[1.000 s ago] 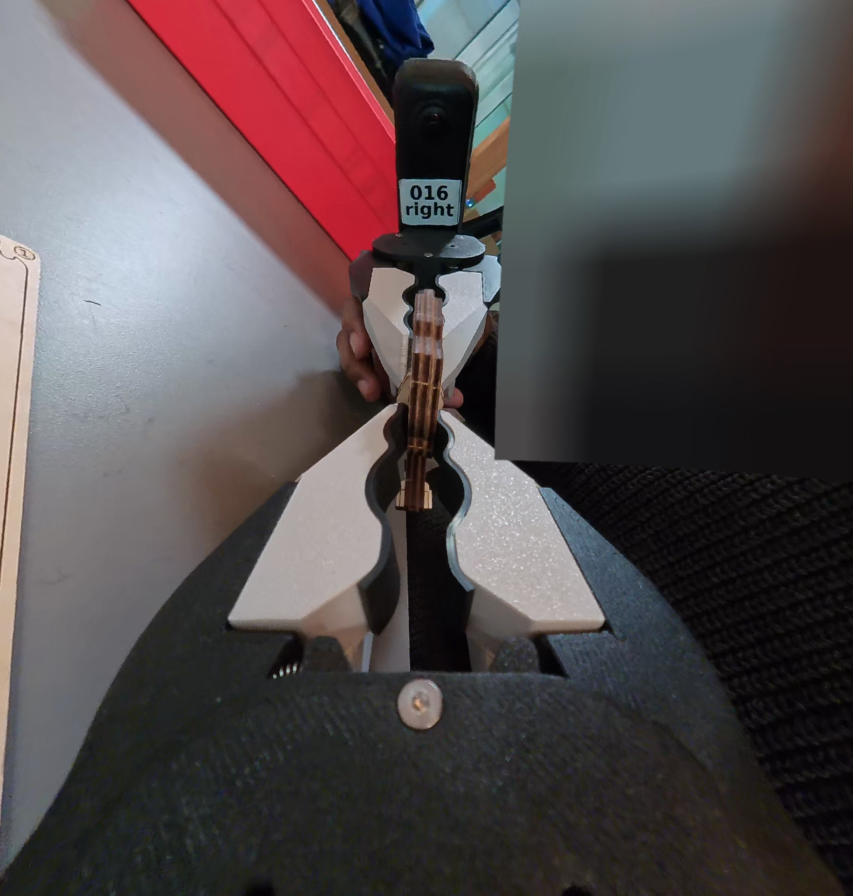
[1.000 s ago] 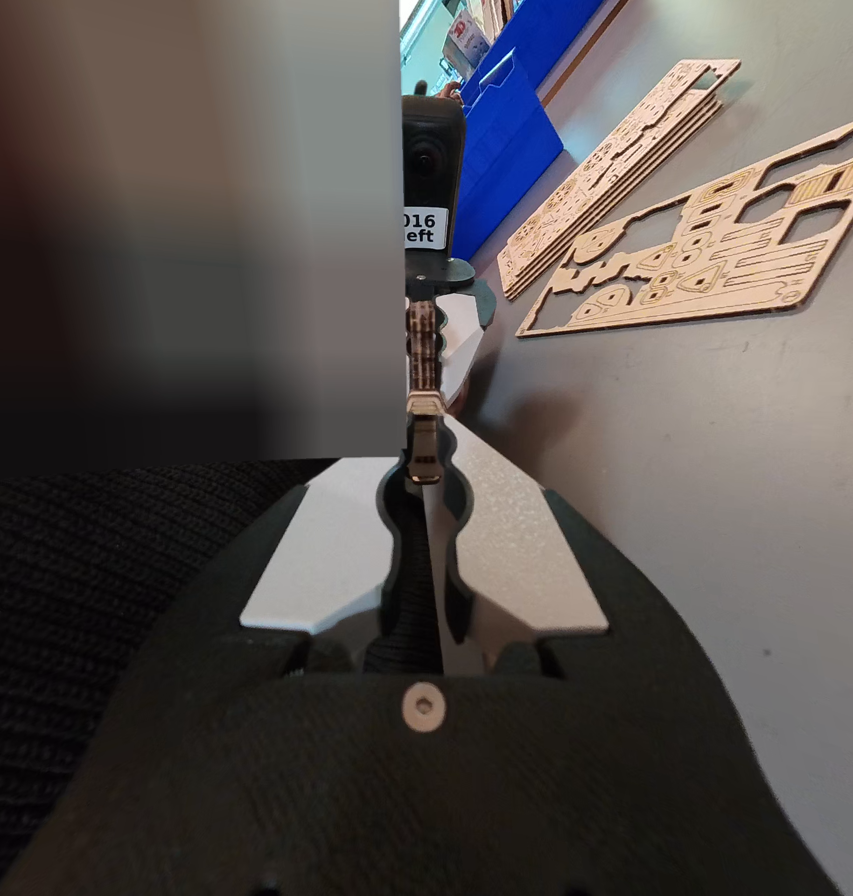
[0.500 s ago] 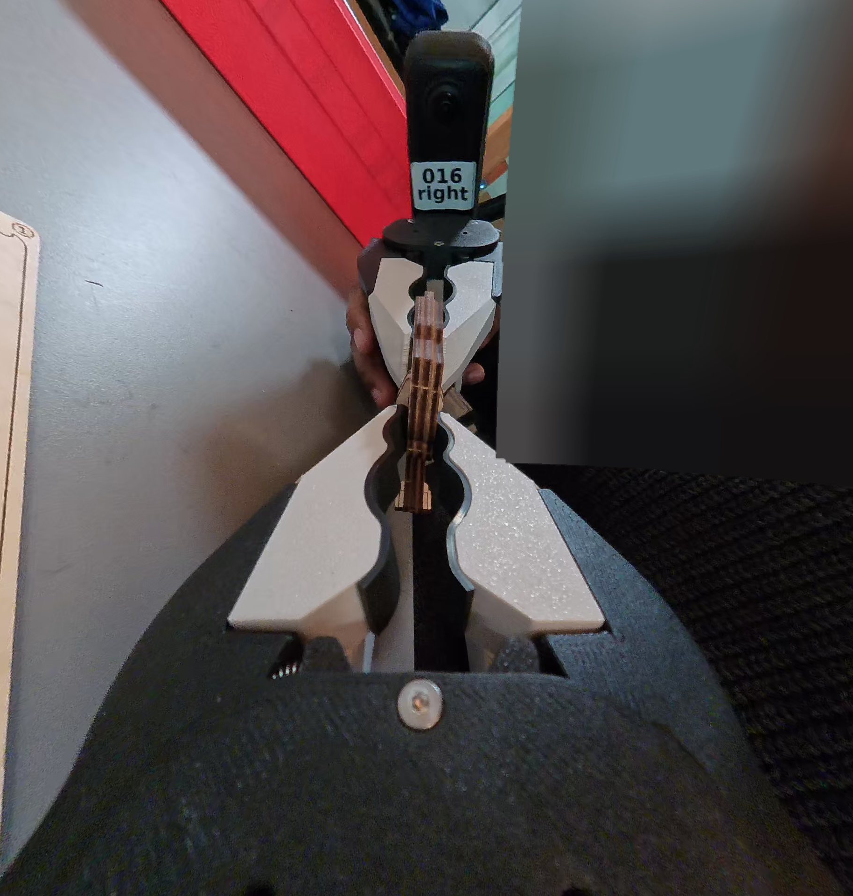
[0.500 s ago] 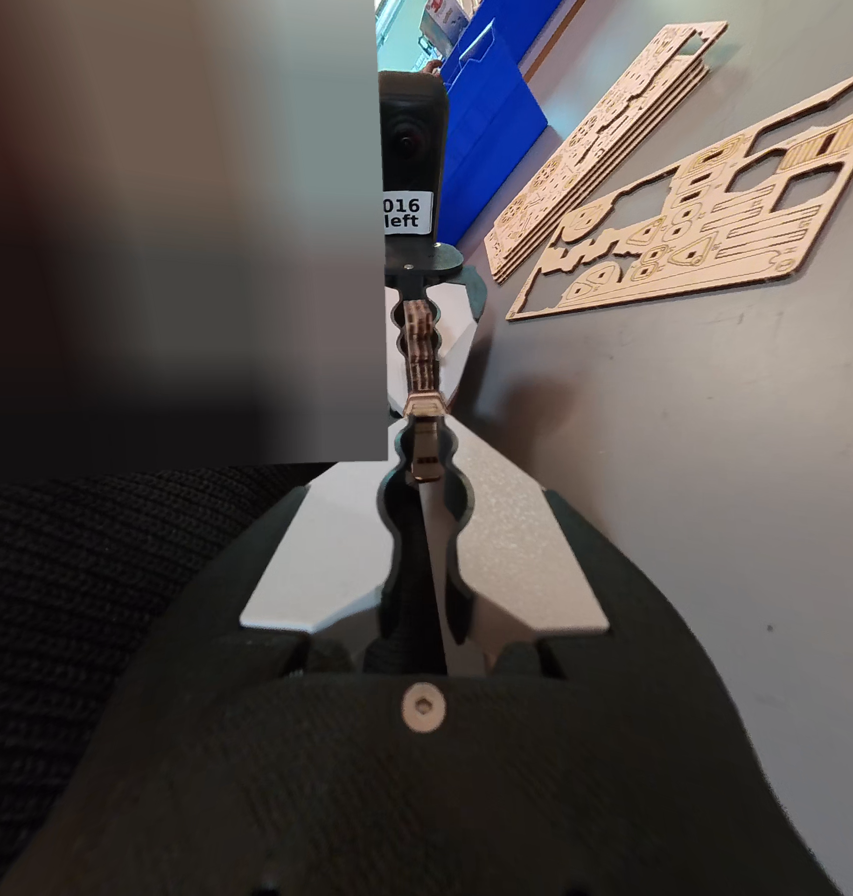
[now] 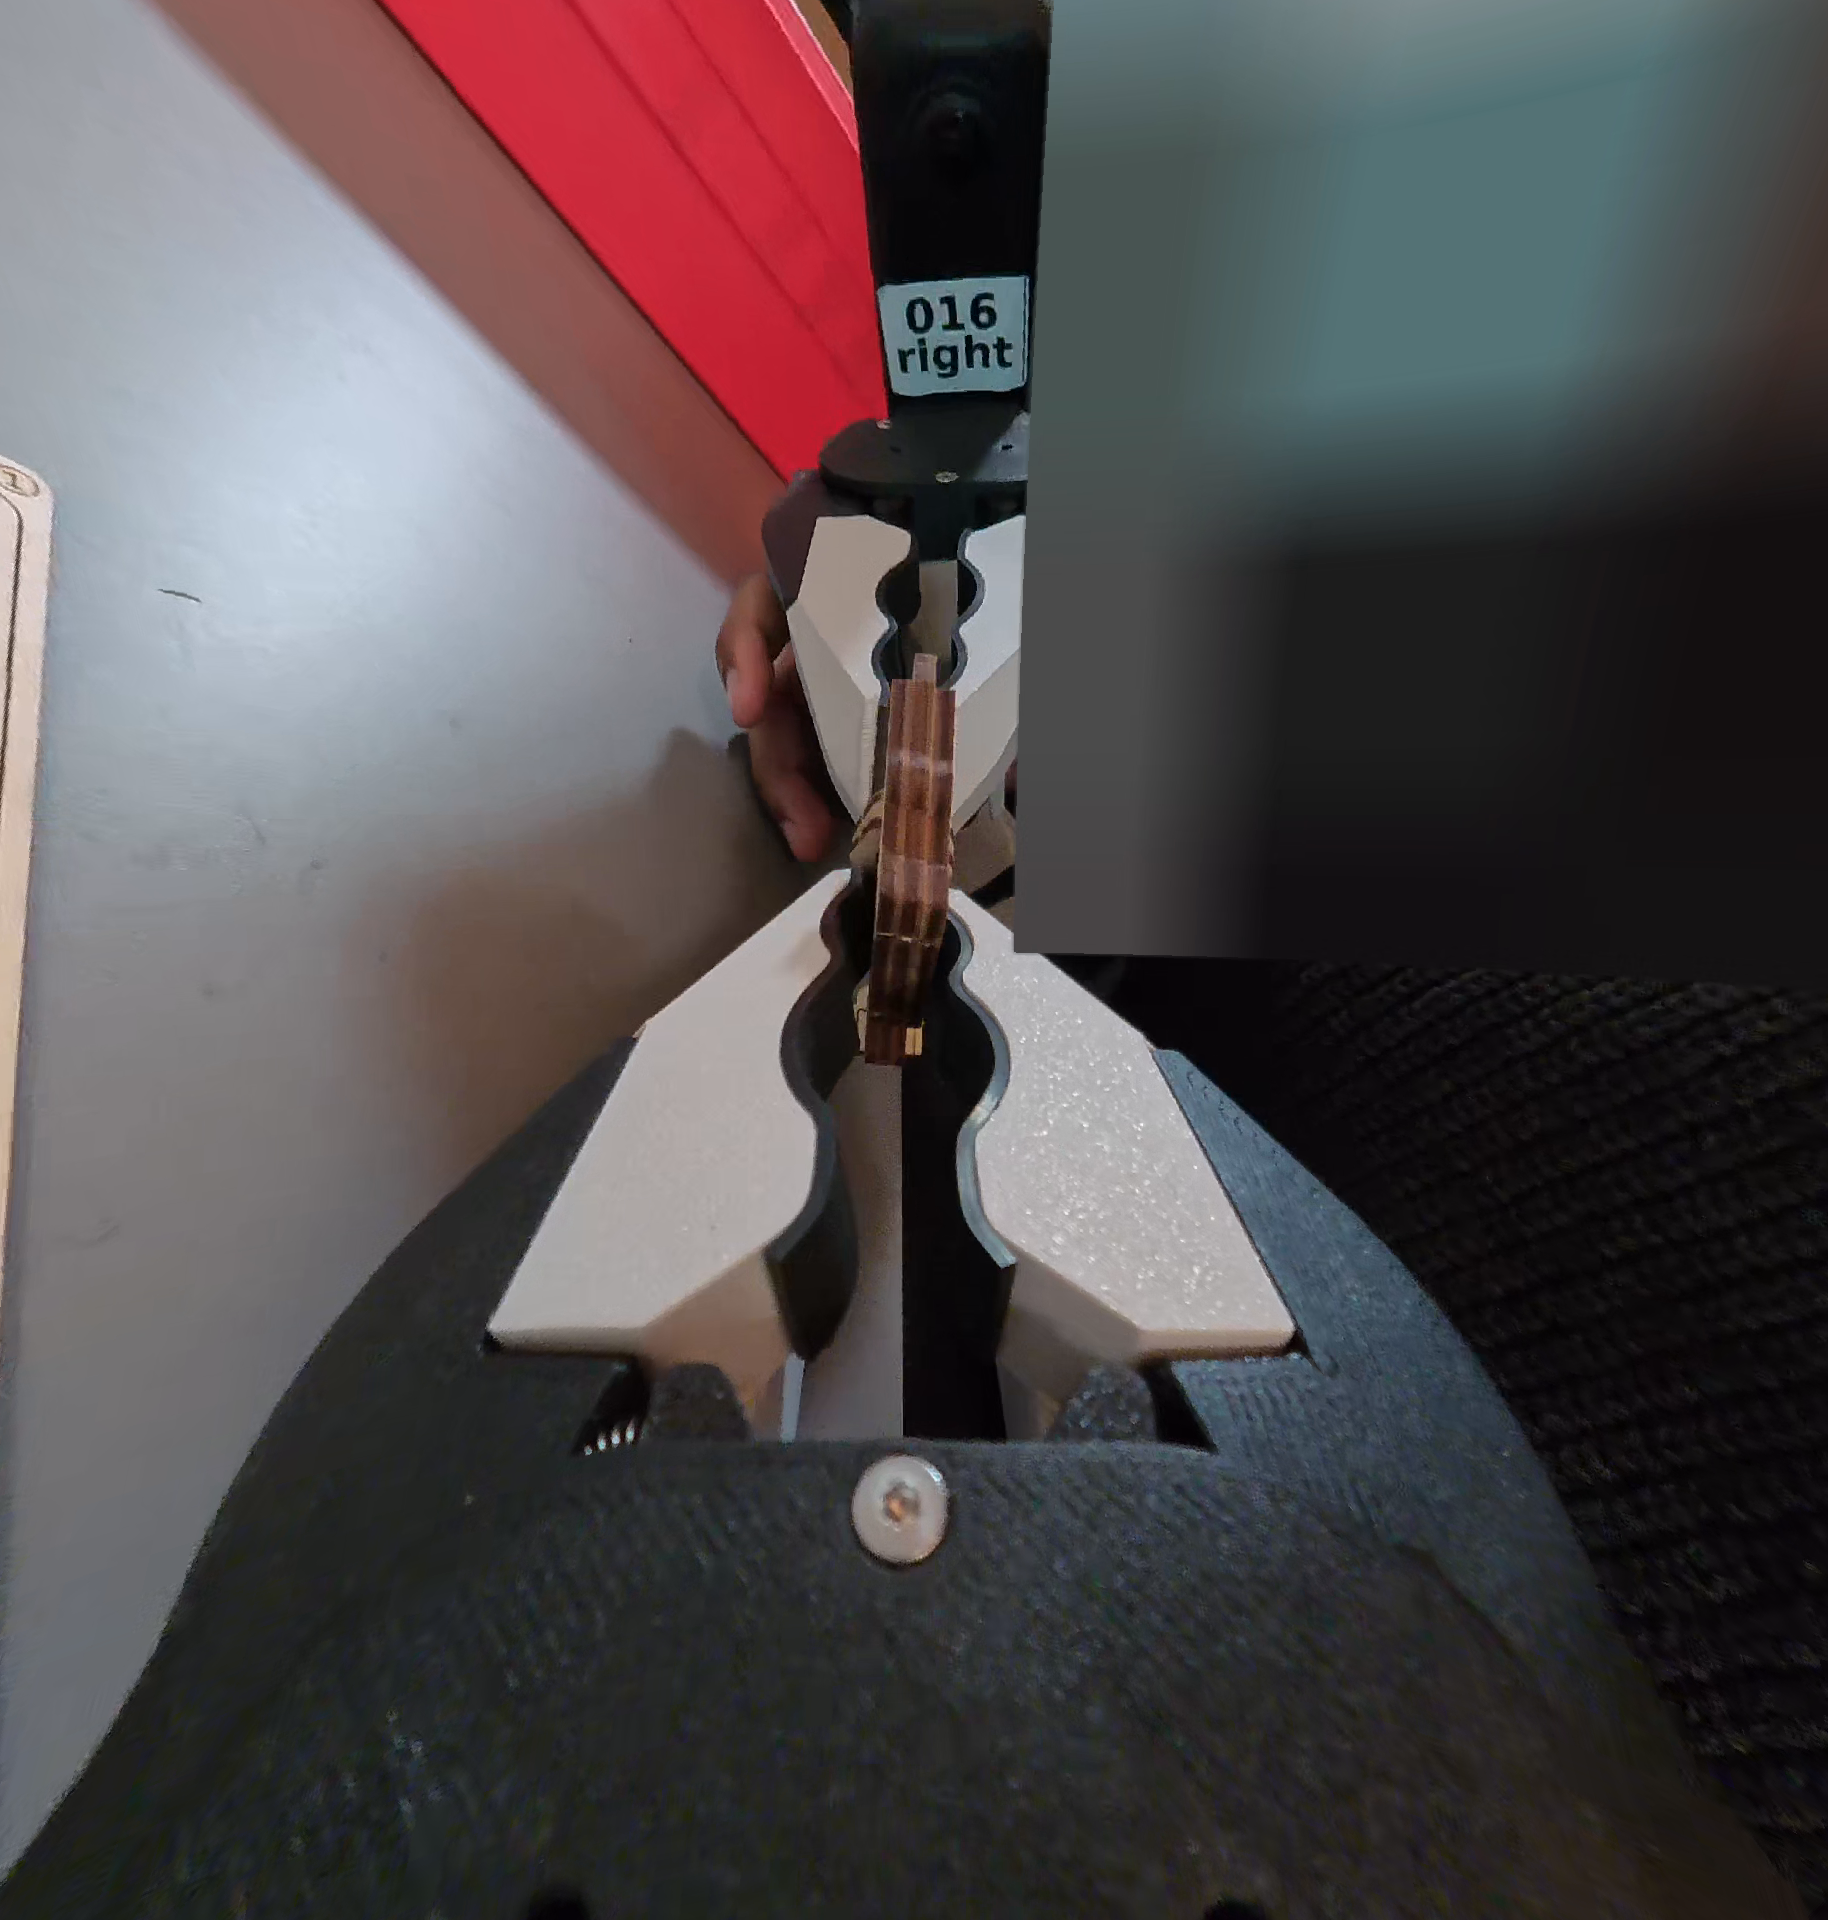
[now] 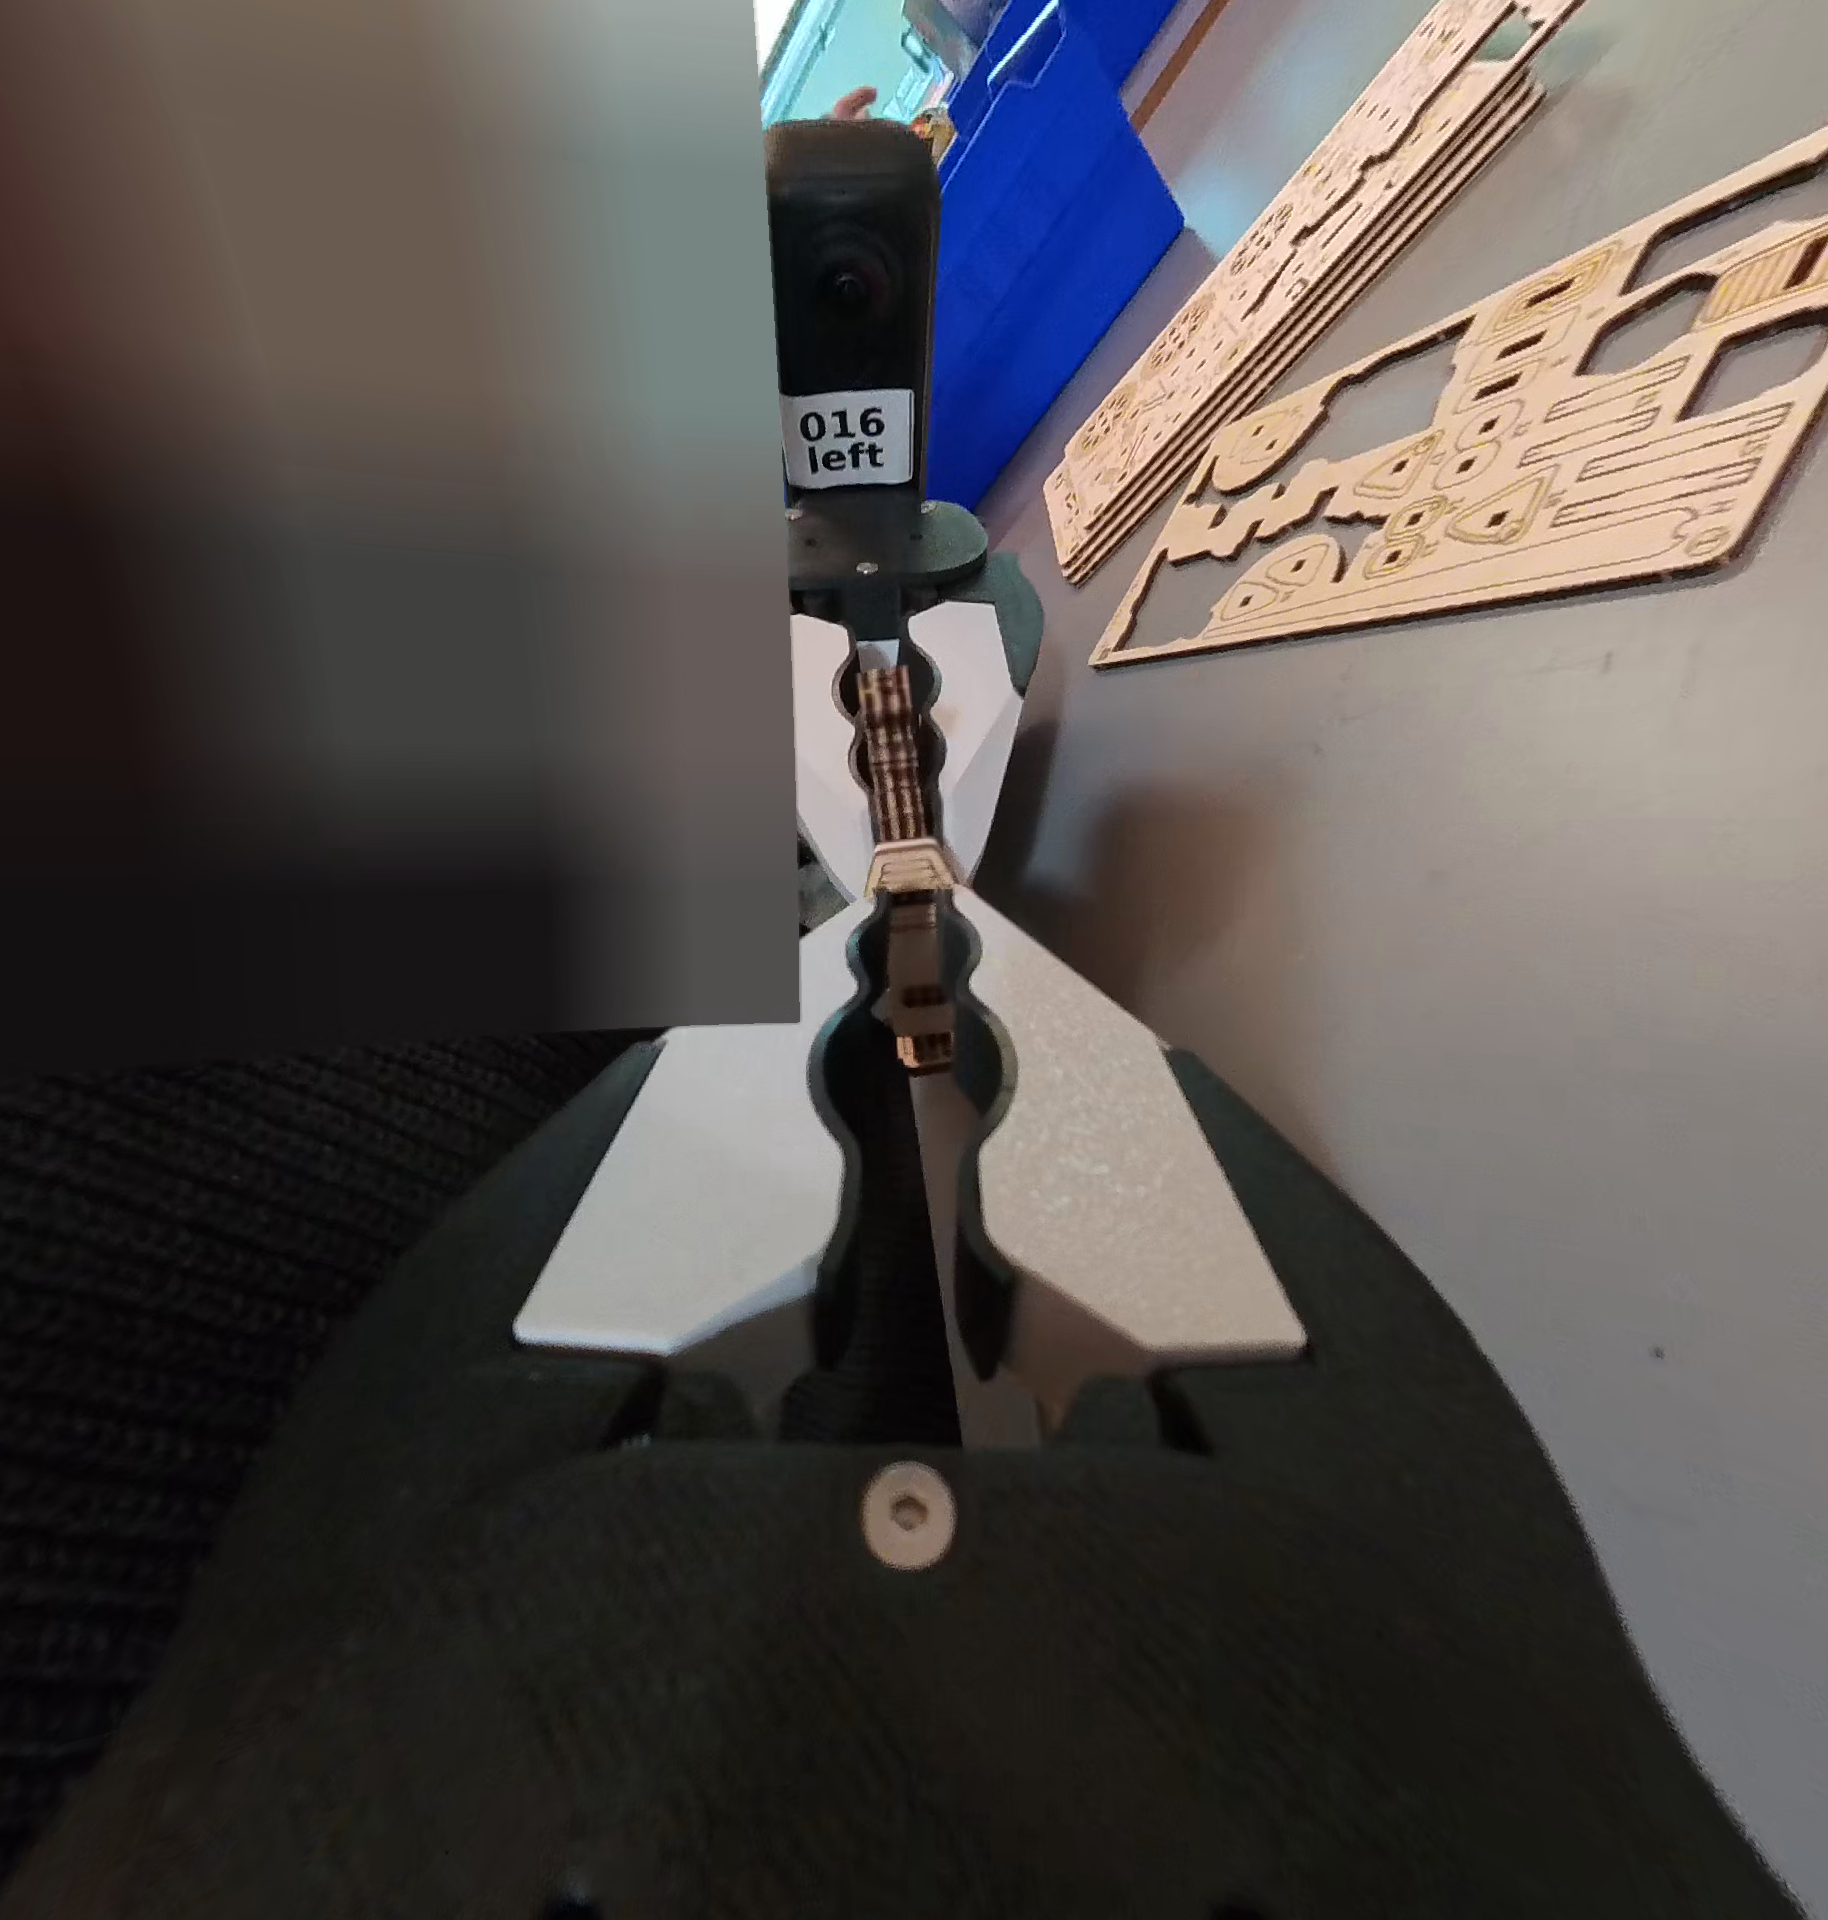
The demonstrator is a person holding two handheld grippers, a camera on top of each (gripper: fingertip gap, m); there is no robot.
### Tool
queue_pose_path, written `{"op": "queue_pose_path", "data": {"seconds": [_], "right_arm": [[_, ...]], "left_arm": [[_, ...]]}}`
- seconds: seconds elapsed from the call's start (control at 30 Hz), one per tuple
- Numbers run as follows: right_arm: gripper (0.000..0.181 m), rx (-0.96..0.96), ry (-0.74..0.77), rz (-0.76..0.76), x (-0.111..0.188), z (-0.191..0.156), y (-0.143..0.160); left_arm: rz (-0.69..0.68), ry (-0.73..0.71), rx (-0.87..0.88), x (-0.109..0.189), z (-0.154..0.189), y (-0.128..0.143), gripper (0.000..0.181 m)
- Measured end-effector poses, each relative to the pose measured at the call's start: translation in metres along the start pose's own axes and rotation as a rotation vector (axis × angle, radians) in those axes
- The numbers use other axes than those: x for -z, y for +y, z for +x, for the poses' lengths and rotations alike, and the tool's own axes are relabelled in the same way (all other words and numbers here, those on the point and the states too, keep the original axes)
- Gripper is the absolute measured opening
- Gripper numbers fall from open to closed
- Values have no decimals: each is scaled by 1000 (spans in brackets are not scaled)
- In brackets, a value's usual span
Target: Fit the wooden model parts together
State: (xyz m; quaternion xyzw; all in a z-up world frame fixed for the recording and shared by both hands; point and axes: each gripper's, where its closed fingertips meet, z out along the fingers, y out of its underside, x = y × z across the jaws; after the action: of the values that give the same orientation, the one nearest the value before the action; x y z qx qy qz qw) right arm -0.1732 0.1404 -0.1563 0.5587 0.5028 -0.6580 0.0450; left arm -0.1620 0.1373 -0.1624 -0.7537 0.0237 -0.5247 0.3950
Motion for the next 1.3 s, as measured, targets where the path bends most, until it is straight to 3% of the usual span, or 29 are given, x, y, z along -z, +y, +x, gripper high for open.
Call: {"op": "queue_pose_path", "data": {"seconds": [1.0, 1.23, 1.27, 1.3], "right_arm": [[6, -36, 11, -224, -1, 11, 23], [7, -62, -6, -218, 1, 12, 22], [8, -78, -12, -218, 2, 12, 22], [20, -98, -4, -213, 3, 15, 22]], "left_arm": [[-141, -64, 13, -9, -10, 20, 5], [-129, -66, 21, -10, -11, 18, 6], [-132, -70, 15, -10, -11, 18, 6], [-126, -69, 13, -10, -10, 18, 6]]}}
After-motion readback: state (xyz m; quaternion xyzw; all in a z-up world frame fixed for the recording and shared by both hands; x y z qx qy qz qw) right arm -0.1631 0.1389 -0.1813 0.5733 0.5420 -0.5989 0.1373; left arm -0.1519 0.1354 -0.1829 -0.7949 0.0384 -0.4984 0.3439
